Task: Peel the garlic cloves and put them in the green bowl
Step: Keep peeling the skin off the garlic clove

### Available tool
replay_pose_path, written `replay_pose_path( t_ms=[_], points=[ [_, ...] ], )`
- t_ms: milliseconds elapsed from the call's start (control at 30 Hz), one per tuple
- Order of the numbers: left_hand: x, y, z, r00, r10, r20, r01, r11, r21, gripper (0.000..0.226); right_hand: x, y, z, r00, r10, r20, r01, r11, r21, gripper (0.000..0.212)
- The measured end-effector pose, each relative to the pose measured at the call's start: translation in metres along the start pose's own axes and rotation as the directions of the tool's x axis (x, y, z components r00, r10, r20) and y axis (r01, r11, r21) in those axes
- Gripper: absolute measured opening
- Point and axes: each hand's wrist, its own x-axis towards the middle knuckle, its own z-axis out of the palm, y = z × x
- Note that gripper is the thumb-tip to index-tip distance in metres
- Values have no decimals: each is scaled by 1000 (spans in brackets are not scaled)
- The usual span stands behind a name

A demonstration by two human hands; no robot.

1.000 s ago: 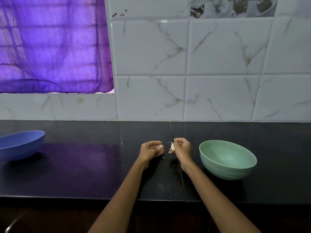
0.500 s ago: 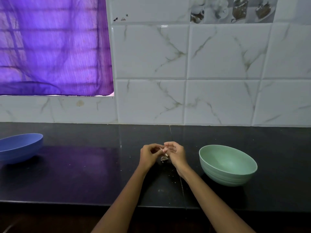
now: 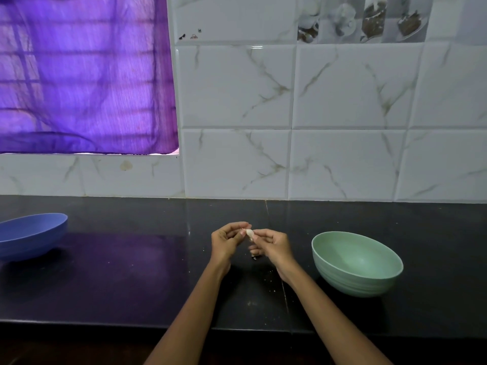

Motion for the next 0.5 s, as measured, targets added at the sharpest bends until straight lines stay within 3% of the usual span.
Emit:
replay_pose_path(
  t_ms=[267, 500],
  points=[
    [1, -1, 3, 995, -85, 53, 90, 992, -92, 22, -2, -3, -2, 992, -129, -7, 127, 984, -126, 13],
    [0, 1, 4, 988, -136, 74, 147, 976, -160, 25, 0, -4, -2, 986, -159, -43, 155, 984, -89, 14]
  ],
)
